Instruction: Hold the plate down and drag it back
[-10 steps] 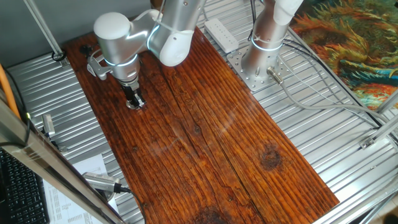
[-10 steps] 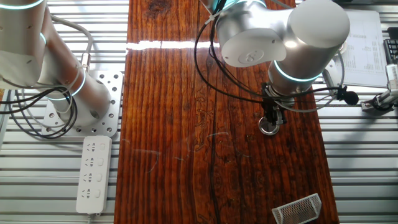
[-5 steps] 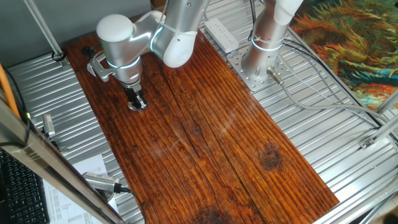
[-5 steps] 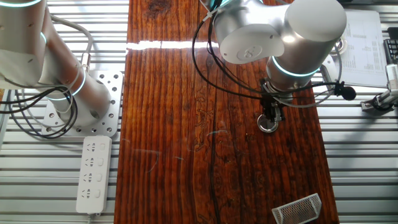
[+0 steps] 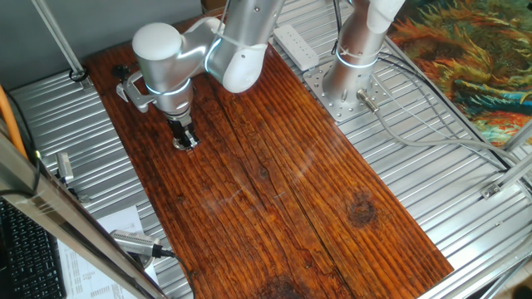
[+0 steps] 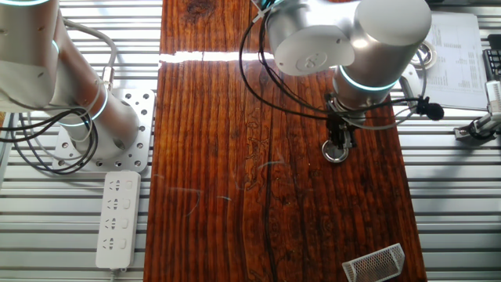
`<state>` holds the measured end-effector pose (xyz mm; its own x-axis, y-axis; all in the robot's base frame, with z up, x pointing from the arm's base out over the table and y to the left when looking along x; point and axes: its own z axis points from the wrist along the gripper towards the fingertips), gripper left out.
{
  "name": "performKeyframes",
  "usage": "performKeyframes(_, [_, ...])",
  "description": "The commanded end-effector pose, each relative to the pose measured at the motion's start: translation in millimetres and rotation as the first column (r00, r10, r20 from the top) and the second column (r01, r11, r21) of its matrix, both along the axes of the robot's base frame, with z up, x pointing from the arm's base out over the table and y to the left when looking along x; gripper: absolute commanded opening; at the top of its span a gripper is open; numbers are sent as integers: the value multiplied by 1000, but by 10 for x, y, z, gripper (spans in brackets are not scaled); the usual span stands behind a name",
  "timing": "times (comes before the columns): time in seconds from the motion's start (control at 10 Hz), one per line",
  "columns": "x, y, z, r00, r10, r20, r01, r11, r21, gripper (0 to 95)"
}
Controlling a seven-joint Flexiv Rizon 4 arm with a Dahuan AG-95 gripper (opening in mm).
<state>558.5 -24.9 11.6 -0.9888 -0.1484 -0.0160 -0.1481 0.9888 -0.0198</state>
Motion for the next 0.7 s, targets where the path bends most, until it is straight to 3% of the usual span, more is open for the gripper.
performKeyframes(0.1, [-5, 31, -3, 1000, -2, 0, 2, 1000, 3, 0])
performKeyframes(0.7, [-10, 131, 9, 1000, -14, 2, 14, 1000, 2, 0])
